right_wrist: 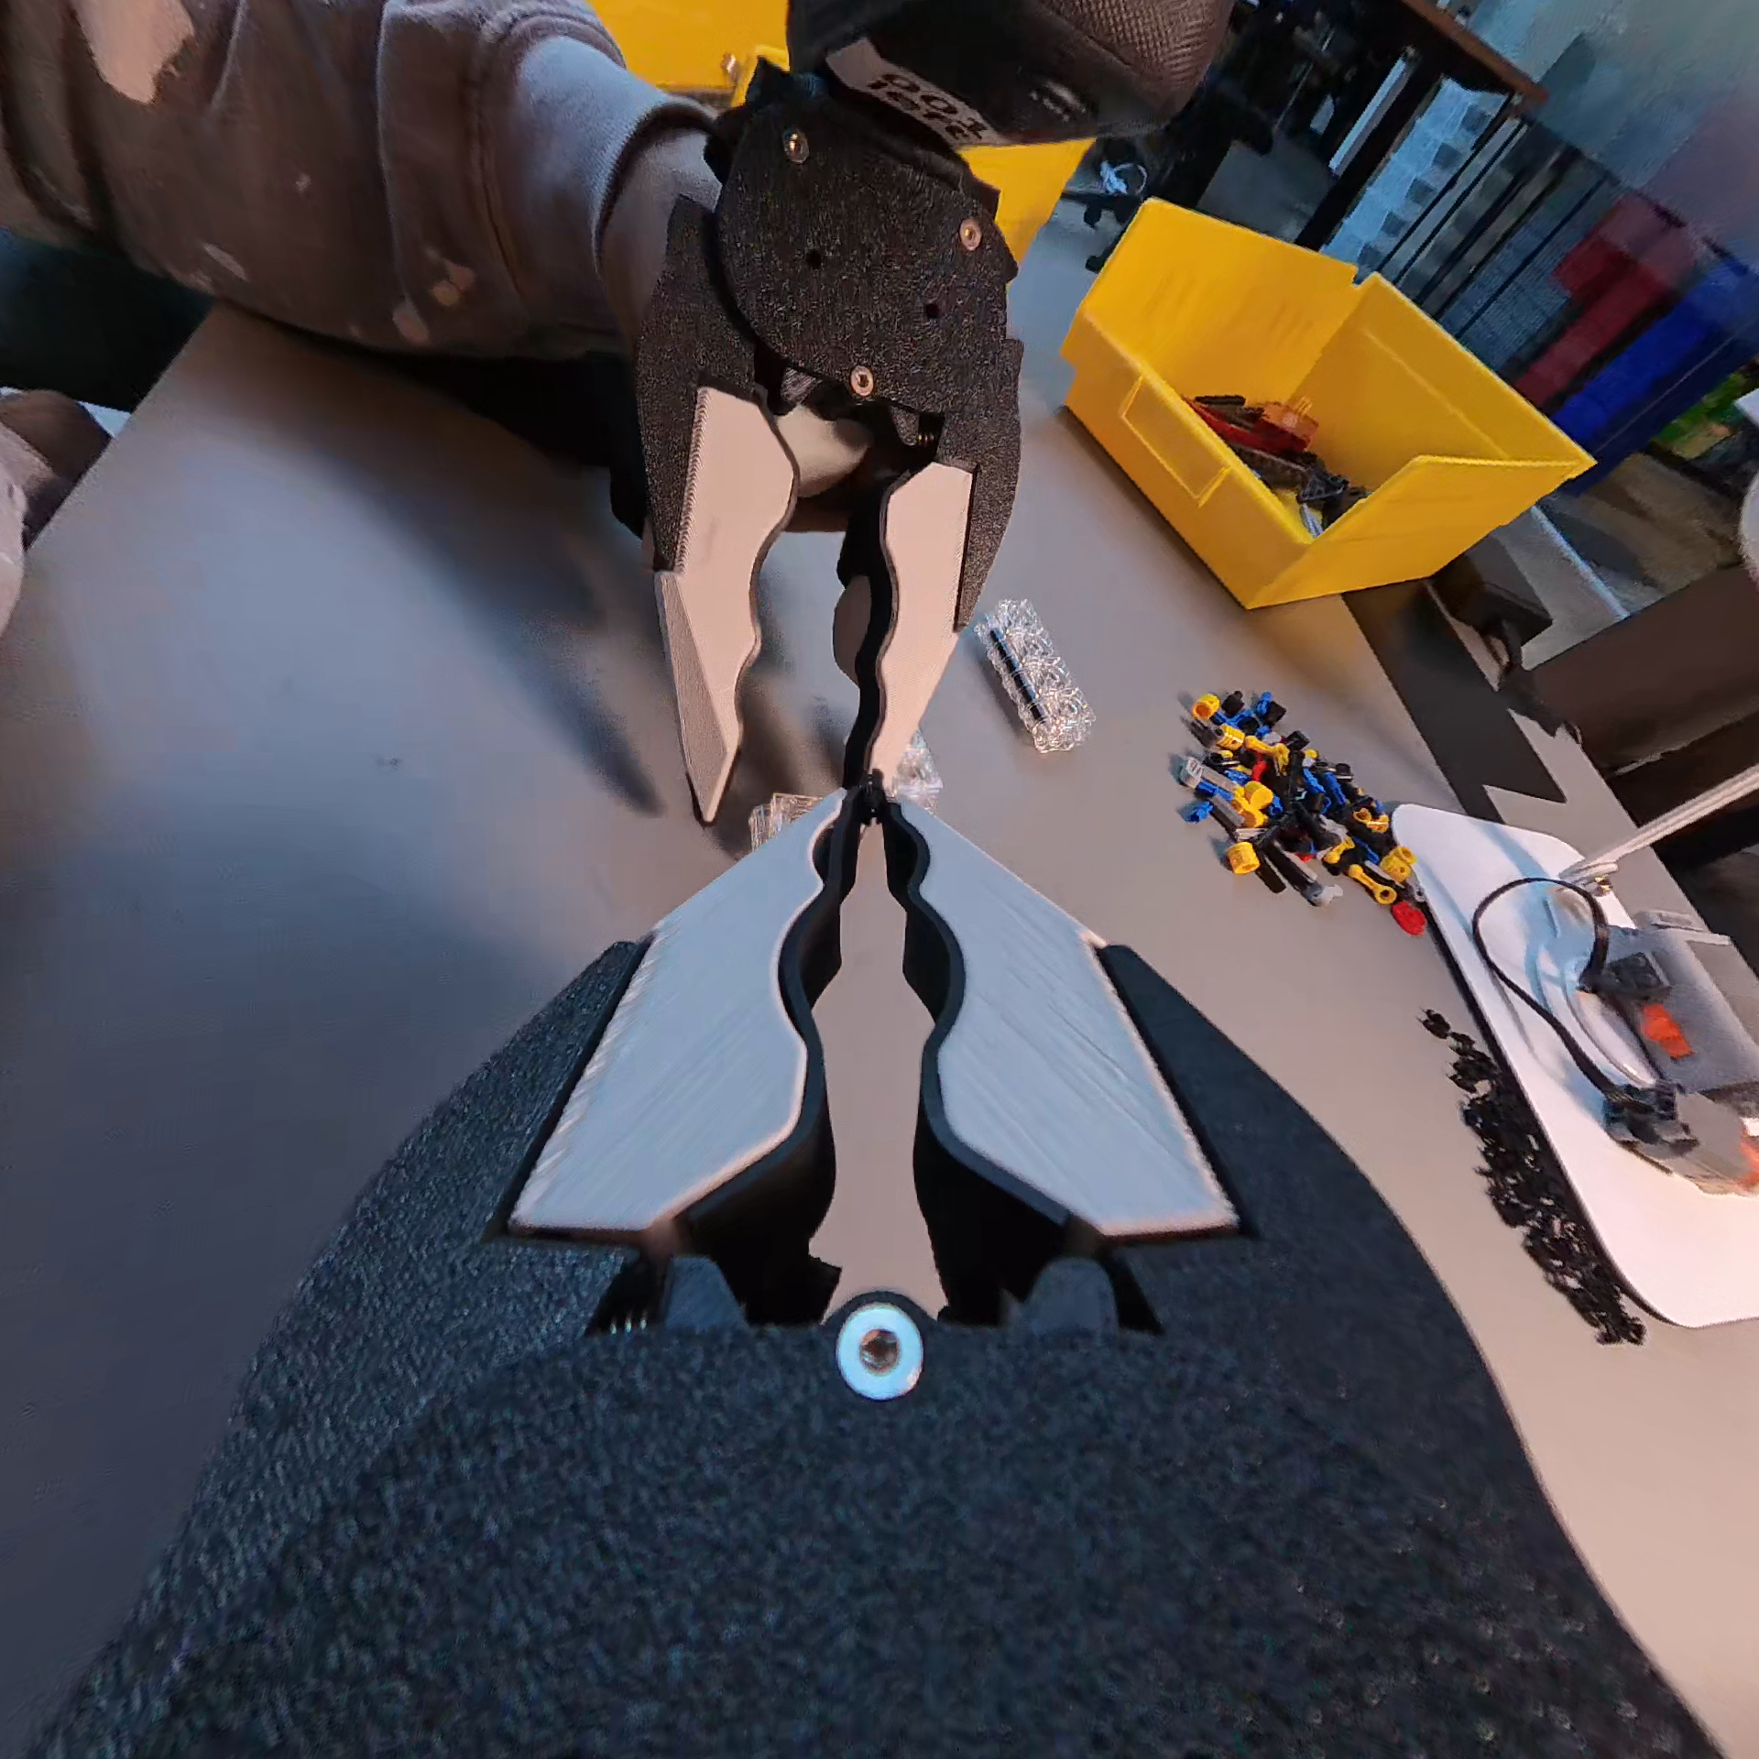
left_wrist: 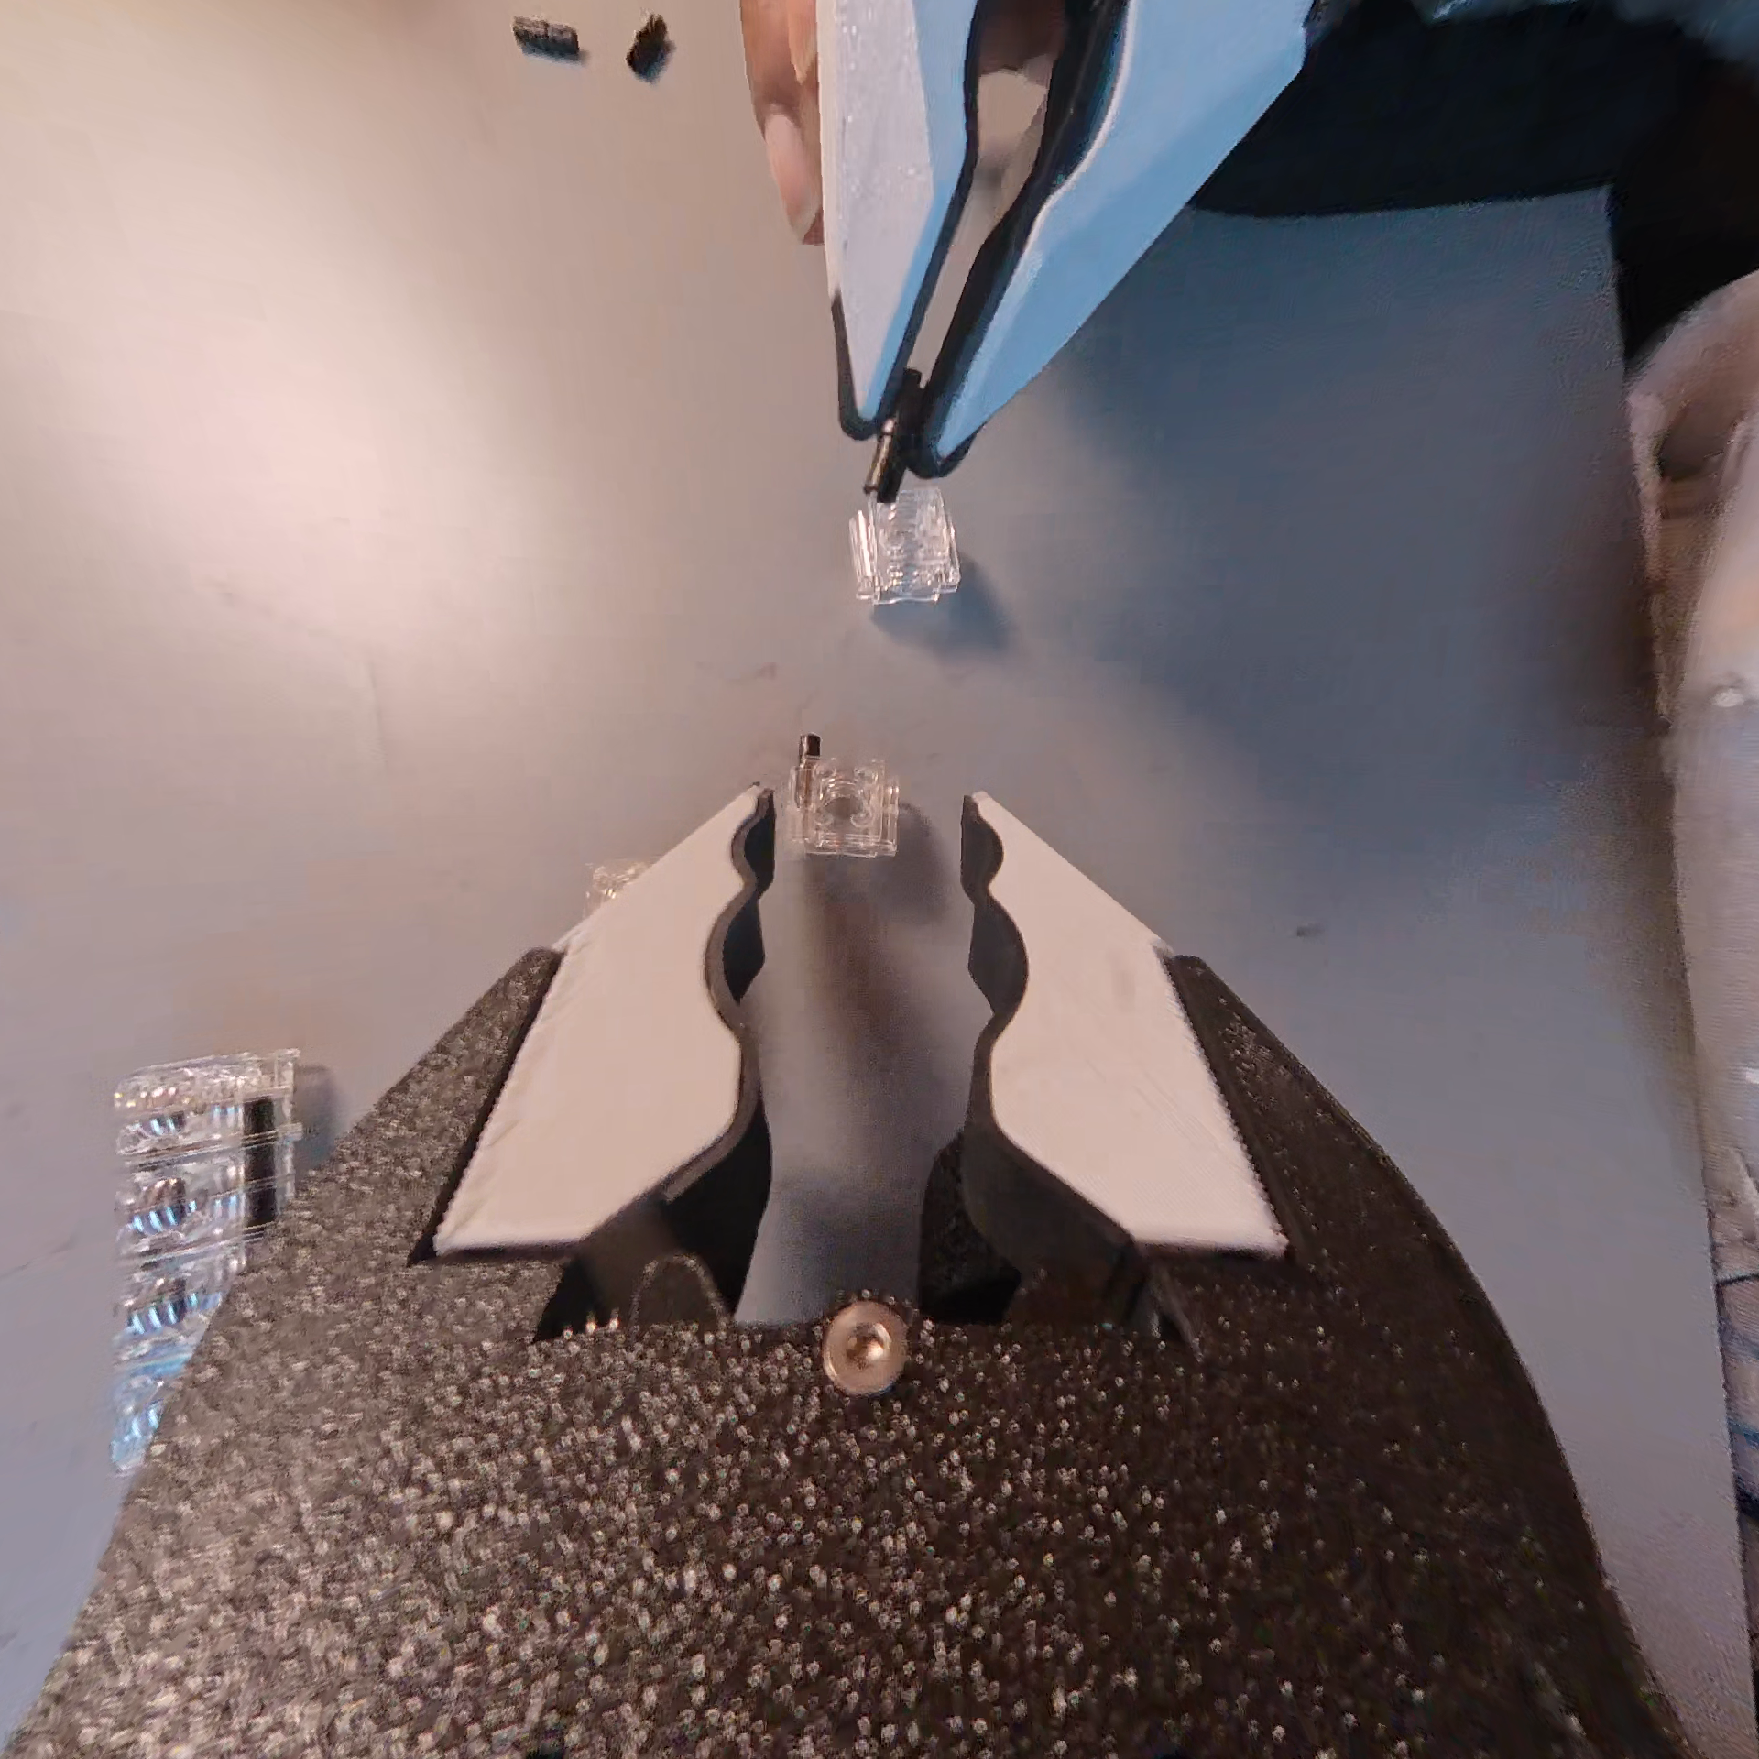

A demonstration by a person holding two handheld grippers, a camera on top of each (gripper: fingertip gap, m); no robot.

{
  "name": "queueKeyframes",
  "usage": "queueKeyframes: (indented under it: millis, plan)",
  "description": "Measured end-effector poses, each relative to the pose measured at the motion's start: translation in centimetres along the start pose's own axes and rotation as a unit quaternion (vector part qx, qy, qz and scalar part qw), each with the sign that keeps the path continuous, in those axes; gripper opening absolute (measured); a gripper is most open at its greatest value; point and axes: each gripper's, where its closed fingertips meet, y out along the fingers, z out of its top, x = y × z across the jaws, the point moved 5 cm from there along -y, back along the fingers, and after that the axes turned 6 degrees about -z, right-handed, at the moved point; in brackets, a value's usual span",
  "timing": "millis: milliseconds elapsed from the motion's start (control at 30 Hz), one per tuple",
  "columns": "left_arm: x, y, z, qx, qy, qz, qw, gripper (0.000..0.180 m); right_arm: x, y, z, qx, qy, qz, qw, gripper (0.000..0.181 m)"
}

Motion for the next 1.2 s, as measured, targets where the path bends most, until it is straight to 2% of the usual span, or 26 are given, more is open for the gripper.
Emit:
queueKeyframes:
  millis: [100, 233, 367, 500, 1200]
  plan:
    - [-0.3, 0.9, -0.4, -0.028, 0.0, 0.02, 0.999, 0.03, -0.3, 0.2, -0.3, -0.009, -0.004, 0.008, 1.0, 0.004]
    - [-0.6, 0.8, -0.1, -0.016, 0.02, 0.04, 0.999, 0.022, -0.6, 0.2, -0.3, -0.011, -0.002, 0.019, 1.0, 0.004]
    - [0.3, -1.2, 2.7, 0.118, 0.07, 0.025, 0.99, 0.022, -0.4, -0.4, 0.3, 0.012, 0.026, 0.03, 0.999, 0.004]
    - [1.2, -3.0, 4.4, 0.196, 0.122, 0.037, 0.972, 0.022, 0.2, -1.1, 1.1, 0.047, 0.066, 0.039, 0.996, 0.004]
    - [1.5, -2.4, 4.7, 0.167, 0.154, 0.086, 0.97, 0.022, -0.2, -0.8, 0.8, 0.012, 0.084, 0.057, 0.995, 0.004]
